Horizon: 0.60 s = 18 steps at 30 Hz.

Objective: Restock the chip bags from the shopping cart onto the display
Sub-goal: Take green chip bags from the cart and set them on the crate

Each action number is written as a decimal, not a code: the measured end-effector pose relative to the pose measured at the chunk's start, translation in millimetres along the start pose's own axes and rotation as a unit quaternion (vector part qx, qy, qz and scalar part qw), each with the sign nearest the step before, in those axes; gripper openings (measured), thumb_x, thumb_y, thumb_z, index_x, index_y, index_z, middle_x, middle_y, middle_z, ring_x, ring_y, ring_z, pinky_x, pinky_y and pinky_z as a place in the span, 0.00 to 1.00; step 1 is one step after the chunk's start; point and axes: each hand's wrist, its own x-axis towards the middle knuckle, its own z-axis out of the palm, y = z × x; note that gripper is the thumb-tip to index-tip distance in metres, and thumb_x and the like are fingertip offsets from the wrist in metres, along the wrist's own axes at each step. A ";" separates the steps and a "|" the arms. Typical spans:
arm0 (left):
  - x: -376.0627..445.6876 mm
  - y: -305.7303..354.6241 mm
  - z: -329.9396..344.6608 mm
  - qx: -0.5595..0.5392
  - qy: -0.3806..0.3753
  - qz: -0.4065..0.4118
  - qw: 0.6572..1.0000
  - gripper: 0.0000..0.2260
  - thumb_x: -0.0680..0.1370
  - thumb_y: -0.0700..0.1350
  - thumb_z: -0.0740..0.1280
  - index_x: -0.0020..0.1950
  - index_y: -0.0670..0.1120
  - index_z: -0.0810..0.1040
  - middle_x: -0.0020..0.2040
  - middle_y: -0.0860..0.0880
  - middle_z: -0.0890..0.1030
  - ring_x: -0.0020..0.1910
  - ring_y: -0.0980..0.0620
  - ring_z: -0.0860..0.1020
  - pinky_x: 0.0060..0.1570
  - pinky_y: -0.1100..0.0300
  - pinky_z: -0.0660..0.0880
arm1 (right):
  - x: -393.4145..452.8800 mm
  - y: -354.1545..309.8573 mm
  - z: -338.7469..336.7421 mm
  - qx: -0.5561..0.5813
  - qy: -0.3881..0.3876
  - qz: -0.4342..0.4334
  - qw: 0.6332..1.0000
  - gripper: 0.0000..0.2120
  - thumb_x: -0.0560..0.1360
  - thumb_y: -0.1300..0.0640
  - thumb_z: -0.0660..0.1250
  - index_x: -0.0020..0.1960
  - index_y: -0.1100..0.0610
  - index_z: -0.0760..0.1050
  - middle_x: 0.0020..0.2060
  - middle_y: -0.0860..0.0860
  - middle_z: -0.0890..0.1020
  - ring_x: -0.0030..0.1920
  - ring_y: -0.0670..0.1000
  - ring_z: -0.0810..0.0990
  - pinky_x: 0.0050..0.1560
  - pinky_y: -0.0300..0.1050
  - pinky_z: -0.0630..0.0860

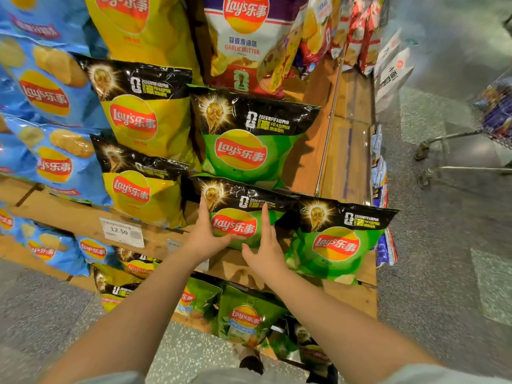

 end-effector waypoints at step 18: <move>-48.2 50.4 71.5 0.193 0.199 0.032 0.960 0.44 0.73 0.49 0.71 0.78 0.51 0.43 0.78 0.46 0.40 0.76 0.44 0.39 0.72 0.43 0.44 | -49.8 9.0 -41.6 -0.006 0.014 0.008 1.000 0.40 0.79 0.54 0.62 0.73 0.34 0.34 0.77 0.51 0.54 0.67 0.53 0.71 0.57 0.45 0.74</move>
